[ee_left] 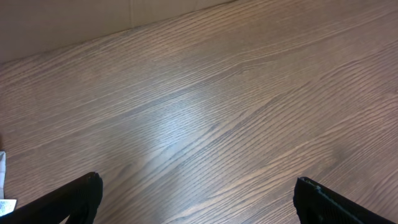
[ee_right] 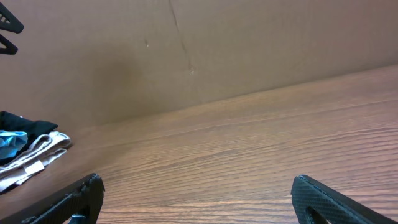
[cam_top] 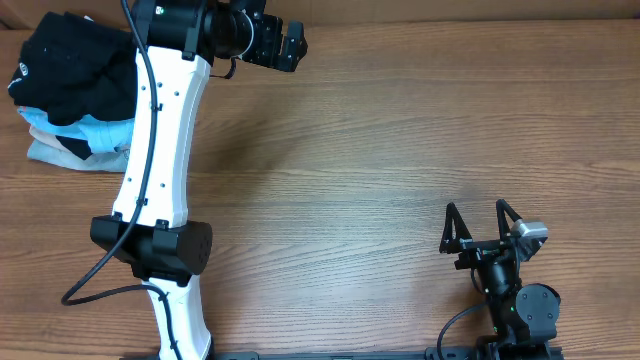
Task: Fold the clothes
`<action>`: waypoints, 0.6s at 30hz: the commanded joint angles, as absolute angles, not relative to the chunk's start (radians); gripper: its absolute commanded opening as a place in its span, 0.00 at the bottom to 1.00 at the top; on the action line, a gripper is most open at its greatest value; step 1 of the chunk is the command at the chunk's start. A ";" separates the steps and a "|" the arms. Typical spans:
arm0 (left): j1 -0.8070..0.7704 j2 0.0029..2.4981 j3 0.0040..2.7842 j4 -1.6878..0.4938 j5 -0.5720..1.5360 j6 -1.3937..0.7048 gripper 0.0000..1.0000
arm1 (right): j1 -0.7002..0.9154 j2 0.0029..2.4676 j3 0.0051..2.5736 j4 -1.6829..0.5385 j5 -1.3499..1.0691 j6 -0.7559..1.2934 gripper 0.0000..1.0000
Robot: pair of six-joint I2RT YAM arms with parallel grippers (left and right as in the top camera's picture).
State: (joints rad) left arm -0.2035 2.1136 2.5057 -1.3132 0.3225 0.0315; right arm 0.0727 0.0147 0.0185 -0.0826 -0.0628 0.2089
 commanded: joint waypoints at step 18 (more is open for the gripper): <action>-0.213 1.830 2.180 -1.113 0.217 0.031 1.00 | 0.078 0.003 0.008 -0.078 -0.053 0.210 1.00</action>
